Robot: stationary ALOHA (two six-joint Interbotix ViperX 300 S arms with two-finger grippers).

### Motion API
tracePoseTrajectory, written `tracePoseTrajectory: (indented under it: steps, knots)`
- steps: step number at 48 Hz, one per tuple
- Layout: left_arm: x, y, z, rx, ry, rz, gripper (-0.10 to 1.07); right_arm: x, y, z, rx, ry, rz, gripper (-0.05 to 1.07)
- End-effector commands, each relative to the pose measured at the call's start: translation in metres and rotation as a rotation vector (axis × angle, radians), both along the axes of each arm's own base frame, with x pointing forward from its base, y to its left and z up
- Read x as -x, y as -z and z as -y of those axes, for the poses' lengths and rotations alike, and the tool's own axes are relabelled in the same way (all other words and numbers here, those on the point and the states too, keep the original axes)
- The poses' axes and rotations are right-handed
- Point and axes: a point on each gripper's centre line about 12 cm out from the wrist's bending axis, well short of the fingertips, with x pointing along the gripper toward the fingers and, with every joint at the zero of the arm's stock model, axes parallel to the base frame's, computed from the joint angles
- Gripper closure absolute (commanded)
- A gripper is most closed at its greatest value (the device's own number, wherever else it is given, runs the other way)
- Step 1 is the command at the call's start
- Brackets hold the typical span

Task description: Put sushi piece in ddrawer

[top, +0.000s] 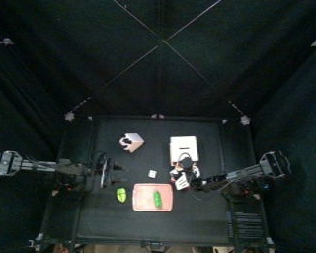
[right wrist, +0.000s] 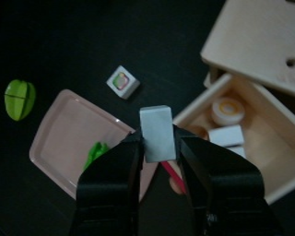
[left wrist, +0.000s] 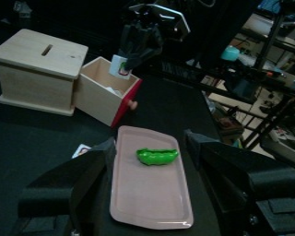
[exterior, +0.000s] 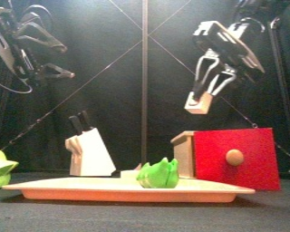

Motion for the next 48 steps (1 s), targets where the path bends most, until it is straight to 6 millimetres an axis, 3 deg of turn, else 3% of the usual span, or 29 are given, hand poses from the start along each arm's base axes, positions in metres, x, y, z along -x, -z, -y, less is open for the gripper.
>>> tracePoseTrajectory:
  steps: [1, 11, 29, 48]
  knots:
    - [-0.002, -0.004, -0.001, 0.0, -0.004, 0.014, 0.03, 0.015, -0.002, 0.002, -0.017, 0.014, 0.029, 0.41]
    - [-0.002, -0.004, -0.001, -0.002, -0.005, 0.014, 0.03, 0.032, 0.015, 0.008, -0.032, 0.057, 0.001, 0.4]
    - [-0.002, -0.004, -0.002, 0.0, -0.009, 0.012, 0.03, 0.034, 0.021, 0.008, -0.037, 0.064, -0.019, 0.39]
    - [-0.002, -0.004, -0.002, -0.001, -0.009, 0.014, 0.03, 0.033, 0.028, 0.007, -0.045, 0.073, -0.045, 0.12]
